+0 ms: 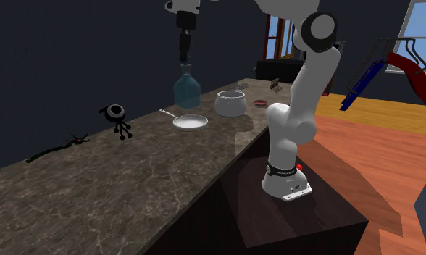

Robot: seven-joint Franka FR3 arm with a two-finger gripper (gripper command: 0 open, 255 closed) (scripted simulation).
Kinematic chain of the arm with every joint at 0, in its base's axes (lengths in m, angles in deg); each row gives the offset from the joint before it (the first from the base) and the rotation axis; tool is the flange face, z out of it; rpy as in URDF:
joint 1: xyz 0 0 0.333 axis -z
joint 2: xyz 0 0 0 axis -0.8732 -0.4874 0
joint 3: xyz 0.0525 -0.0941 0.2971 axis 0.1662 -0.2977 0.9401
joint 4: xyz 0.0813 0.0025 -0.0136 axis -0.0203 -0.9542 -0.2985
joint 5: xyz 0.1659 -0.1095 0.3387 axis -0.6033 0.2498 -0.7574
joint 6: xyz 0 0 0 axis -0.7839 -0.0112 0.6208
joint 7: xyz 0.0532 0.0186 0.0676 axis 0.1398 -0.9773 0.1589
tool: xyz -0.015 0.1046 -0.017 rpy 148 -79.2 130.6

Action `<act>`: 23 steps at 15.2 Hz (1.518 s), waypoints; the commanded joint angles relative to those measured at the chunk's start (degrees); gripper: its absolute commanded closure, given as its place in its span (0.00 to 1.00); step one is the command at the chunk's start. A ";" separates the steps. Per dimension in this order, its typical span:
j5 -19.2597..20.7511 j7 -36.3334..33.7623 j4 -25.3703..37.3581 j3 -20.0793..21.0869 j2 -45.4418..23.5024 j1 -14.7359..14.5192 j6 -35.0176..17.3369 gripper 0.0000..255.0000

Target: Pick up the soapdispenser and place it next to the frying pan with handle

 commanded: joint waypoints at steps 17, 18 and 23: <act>-32.03 26.06 57.94 -17.02 -51.46 24.75 17.31 1.00; -30.65 26.58 54.04 -17.59 -49.80 22.67 15.25 1.00; -26.31 27.73 41.09 -19.08 -44.52 16.22 7.63 1.00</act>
